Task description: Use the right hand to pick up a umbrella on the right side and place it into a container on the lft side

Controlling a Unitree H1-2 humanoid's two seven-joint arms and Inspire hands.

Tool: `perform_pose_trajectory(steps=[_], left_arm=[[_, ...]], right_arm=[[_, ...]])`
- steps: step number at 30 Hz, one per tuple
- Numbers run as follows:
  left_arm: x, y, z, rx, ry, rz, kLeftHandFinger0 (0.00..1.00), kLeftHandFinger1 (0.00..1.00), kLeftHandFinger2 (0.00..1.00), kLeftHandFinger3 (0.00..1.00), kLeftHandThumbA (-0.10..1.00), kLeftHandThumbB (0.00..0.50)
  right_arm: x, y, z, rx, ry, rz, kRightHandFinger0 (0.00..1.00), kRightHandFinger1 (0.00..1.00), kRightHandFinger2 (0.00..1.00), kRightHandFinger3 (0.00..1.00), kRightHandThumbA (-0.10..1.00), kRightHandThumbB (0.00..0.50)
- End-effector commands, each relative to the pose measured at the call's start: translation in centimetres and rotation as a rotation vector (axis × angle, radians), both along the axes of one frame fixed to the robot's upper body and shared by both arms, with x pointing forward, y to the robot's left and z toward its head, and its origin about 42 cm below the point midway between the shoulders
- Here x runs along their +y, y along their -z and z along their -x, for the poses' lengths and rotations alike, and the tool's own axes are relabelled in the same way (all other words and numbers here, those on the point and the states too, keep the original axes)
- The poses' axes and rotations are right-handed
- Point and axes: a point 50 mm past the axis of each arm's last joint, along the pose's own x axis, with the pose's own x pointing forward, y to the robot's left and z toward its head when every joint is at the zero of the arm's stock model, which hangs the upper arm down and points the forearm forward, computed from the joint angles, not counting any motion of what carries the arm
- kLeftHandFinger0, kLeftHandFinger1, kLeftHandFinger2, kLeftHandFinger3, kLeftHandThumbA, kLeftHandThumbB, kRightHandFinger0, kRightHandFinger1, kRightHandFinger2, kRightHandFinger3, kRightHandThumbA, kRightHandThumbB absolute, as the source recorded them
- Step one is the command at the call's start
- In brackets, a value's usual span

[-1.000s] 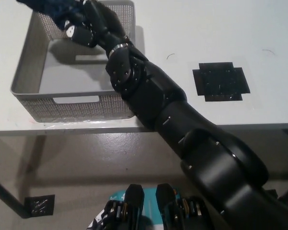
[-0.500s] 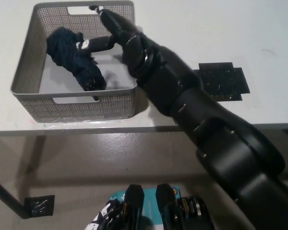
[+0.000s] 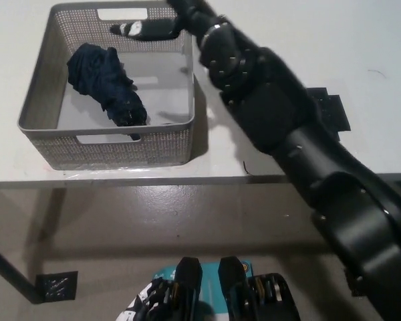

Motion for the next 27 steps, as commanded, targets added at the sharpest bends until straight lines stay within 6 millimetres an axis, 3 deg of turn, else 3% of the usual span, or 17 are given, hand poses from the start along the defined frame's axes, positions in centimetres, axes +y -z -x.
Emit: perform_pose_trajectory(steps=[1,4,8,11,14,15,17,22,23,26,27], left_arm=[[1.3,0.1,0.6,-0.025,-0.038,0.021,1.00,1.00,1.00,1.00,1.00,0.148],[2.0,0.4,0.7,-0.033,-0.066,0.023,1.00,1.00,1.00,1.00,1.00,0.148],[2.6,0.7,0.6,-0.036,-0.092,0.024,1.00,1.00,1.00,1.00,1.00,0.158],[2.8,0.8,0.3,-0.036,-0.103,0.013,1.00,1.00,1.00,1.00,1.00,0.164],[3.2,0.9,0.3,-0.027,-0.114,-0.002,1.00,1.00,1.00,1.00,1.00,0.166],[3.3,0.9,0.3,-0.026,-0.115,-0.002,1.00,1.00,1.00,1.00,1.00,0.165],[3.2,1.0,0.3,-0.019,-0.121,0.002,1.00,1.00,1.00,1.00,1.00,0.160],[3.3,1.2,0.2,-0.021,-0.131,0.000,1.00,1.00,1.00,1.00,1.00,0.161],[3.3,1.2,0.1,-0.025,-0.135,-0.001,1.00,1.00,1.00,1.00,1.00,0.153],[3.0,1.4,0.3,-0.019,-0.143,0.005,1.00,1.00,1.00,1.00,1.00,0.160],[3.0,1.6,0.3,-0.014,-0.141,0.005,1.00,1.00,1.00,1.00,1.00,0.163]], right_arm=[[-9.4,-7.6,4.9,-0.243,-0.044,-0.230,1.00,1.00,1.00,1.00,1.00,0.429],[-13.2,-7.5,8.2,-0.335,-0.082,-0.312,1.00,1.00,1.00,1.00,1.00,0.418],[-17.9,-5.9,13.3,-0.403,-0.069,-0.324,1.00,1.00,1.00,1.00,1.00,0.421],[-21.2,-3.8,17.2,-0.435,-0.081,-0.379,1.00,1.00,1.00,1.00,1.00,0.416],[-23.7,-0.3,21.3,-0.448,-0.081,-0.429,1.00,1.00,1.00,1.00,1.00,0.388],[-23.7,-0.2,21.5,-0.446,-0.083,-0.430,1.00,1.00,1.00,1.00,1.00,0.387],[-24.8,2.6,23.9,-0.415,-0.081,-0.459,1.00,1.00,1.00,1.00,1.00,0.365],[-25.3,8.7,27.8,-0.347,-0.048,-0.499,1.00,1.00,1.00,1.00,1.00,0.408],[-25.2,10.8,28.8,-0.318,-0.033,-0.515,1.00,1.00,1.00,1.00,1.00,0.394],[-24.8,14.7,30.2,-0.221,0.002,-0.535,1.00,1.00,1.00,1.00,1.00,0.360],[-24.2,17.9,31.0,-0.122,0.032,-0.575,1.00,1.00,1.00,1.00,1.00,0.392]])
